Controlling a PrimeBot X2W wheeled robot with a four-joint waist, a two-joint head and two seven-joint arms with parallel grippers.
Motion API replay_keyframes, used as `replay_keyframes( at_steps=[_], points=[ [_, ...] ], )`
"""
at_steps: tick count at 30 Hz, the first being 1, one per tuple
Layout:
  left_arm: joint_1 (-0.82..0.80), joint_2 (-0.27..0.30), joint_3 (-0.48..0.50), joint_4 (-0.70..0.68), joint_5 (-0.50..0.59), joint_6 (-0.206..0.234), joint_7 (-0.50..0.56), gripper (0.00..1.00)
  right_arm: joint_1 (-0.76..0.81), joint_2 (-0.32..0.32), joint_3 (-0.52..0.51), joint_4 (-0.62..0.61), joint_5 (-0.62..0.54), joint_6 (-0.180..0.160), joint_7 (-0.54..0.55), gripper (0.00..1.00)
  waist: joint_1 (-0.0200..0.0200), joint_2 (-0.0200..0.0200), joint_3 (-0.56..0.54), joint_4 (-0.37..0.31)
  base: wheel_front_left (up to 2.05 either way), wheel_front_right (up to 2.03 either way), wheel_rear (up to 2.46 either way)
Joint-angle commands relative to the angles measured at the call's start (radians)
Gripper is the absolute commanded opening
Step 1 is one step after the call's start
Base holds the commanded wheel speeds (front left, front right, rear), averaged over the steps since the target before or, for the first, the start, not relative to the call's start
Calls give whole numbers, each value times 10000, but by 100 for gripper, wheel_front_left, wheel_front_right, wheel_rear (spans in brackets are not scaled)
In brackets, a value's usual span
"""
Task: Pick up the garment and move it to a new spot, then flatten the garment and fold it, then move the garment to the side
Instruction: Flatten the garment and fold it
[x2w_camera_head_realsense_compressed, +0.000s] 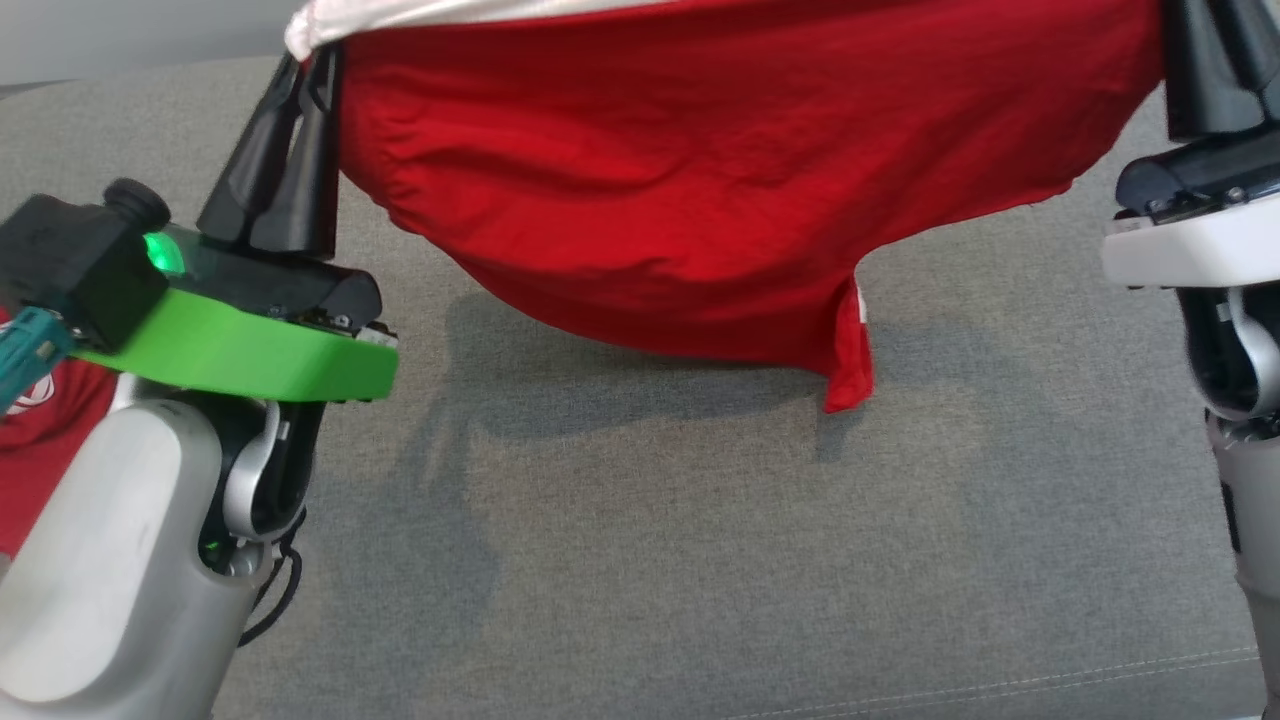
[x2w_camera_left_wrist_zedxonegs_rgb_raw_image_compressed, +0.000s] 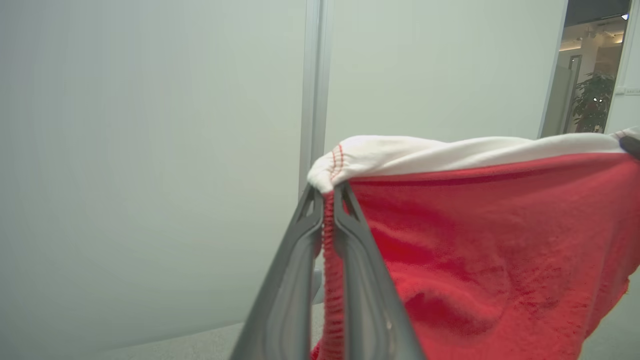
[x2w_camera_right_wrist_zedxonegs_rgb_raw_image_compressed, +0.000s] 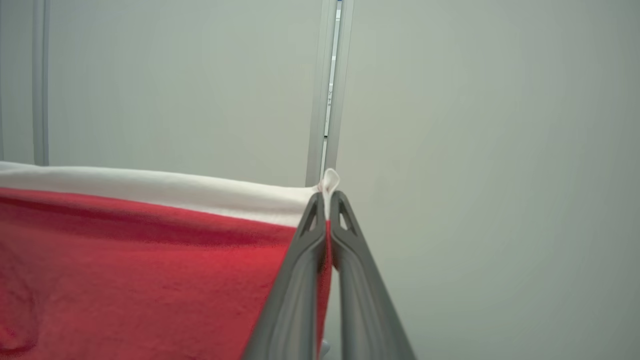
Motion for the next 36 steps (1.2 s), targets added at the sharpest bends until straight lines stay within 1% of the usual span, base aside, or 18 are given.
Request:
replay_keyframes(
  at_steps=[1, 3, 7, 11, 15, 19, 22, 25, 28, 30, 31, 33, 36],
  points=[
    [-375, 152, 175, -473, 241, 200, -56, 0, -230, -149, -333, -401, -87, -15, 191, 0, 0, -1, -316, -193, 0, 0, 0],
    [-484, 182, 221, -676, 341, 283, -50, 0, -324, -175, -502, -596, -91, -15, 261, 0, 0, -1, -374, -206, 0, 0, 0],
    [-904, 355, 369, -1367, 712, 582, 71, 0, -639, -233, -944, -1206, -96, -17, 559, 0, 0, -1, -552, -302, 0, 0, 0],
    [-1121, 420, 374, -1801, 864, 750, 298, 0, -810, -267, -1080, -1465, 32, -18, 866, 0, 0, -1, -645, -382, 0, 0, 0],
    [-1117, 343, 360, -1894, 803, 839, 377, 0, -813, -175, -1117, -1304, 180, -18, 1006, 0, 0, -1, -655, -447, 0, 0, 0],
    [-1245, 293, 304, -1762, 779, 784, 357, 0, -857, -138, -1125, -892, 388, -18, 1088, 0, 0, -1, -514, -460, 0, 0, 0],
    [-1447, 223, 209, -1509, 756, 648, 316, 0, -1065, -172, -1137, -471, 565, -18, 1047, 0, 0, -1, -262, -438, 0, 0, 0],
    [-1904, 90, 142, -1092, 650, 404, 167, 0, -1492, -227, -1110, 8, 704, -18, 1018, 0, 0, -1, 115, -387, 0, 0, 0],
    [-2627, -153, 101, -347, 549, 84, -37, 0, -2255, -326, -950, 632, 834, -18, 953, 0, 0, -1, 567, -315, 0, 0, 0],
    [-3313, -373, 48, 349, 551, -152, -182, 0, -2942, -362, -786, 1116, 920, -18, 949, 0, 0, -1, 881, -230, 0, 0, 0],
    [-4019, -614, -30, 1172, 566, -416, -383, 0, -3699, -362, -588, 1718, 999, -17, 816, 0, 0, -1, 1138, -168, 0, 0, 0],
    [-4800, -893, -109, 2111, 605, -666, -601, 0, -4499, -384, -361, 2400, 930, -15, 628, 0, 0, -1, 1397, -90, 0, 0, 0],
    [-5823, -1277, -150, 3706, 559, -961, -900, 0, -5701, -128, -30, 3525, 903, -15, 204, 0, 0, -1, 1710, -49, 0, 0, 0]
  ],
)
